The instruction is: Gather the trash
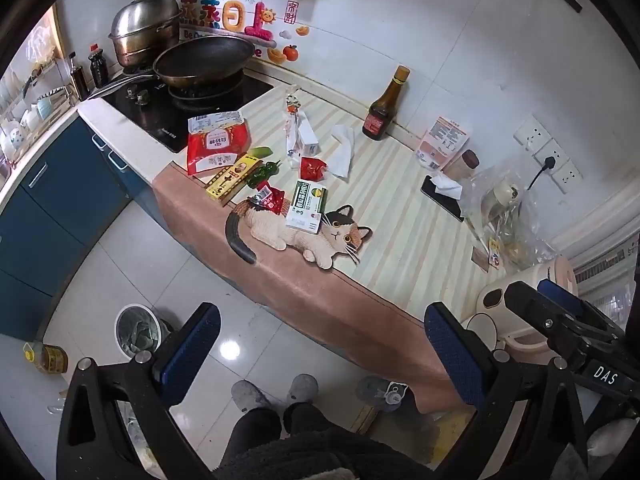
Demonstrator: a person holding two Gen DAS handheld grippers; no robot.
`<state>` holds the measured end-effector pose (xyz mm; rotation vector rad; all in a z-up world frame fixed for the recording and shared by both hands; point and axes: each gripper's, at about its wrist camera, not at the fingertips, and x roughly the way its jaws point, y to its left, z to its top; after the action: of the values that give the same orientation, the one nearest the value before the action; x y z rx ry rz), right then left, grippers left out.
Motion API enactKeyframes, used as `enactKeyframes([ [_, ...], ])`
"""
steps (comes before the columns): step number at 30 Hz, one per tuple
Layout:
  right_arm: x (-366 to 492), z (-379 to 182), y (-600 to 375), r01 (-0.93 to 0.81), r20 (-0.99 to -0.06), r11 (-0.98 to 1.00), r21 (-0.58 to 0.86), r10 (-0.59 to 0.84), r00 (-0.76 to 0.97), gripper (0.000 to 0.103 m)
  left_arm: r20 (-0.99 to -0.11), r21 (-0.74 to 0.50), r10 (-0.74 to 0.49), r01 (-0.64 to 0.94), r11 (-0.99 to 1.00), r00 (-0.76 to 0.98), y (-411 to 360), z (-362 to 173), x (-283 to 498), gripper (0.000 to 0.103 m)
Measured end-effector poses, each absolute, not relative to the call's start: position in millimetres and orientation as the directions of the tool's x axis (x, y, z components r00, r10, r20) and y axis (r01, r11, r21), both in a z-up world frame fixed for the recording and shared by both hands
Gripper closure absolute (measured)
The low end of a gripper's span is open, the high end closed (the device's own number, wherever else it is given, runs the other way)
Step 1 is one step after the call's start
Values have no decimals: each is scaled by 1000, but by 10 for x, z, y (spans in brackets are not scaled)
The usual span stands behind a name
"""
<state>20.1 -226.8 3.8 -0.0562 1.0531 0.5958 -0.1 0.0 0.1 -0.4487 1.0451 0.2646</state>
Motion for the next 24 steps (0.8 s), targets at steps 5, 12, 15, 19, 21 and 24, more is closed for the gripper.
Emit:
enactKeyframes([
  [5, 196, 31, -2281, -486, -829, 843, 229, 431, 356, 0, -875, -232, -1, -417, 879, 485, 6, -4, -1, 0],
  [12, 194, 19, -2293, -486, -828, 843, 232, 433, 356, 0, -870, -238, -1, -418, 877, 494, -14, 9, 10, 0],
  [15, 191, 16, -2301, -487, -827, 842, 233, 435, 356, 0, -870, -236, 1, -419, 877, 493, 29, 58, 54, 0],
  [19, 186, 11, -2314, -486, -826, 841, 236, 437, 355, 0, -868, -244, -6, -416, 876, 496, 42, 48, 21, 0],
  [21, 207, 43, -2272, -486, -827, 842, 235, 436, 355, 0, -868, -244, -7, -415, 877, 496, 40, 55, 34, 0],
  [24, 200, 40, -2279, -485, -826, 843, 233, 435, 359, 0, -867, -246, -6, -416, 876, 499, 31, 39, 39, 0],
])
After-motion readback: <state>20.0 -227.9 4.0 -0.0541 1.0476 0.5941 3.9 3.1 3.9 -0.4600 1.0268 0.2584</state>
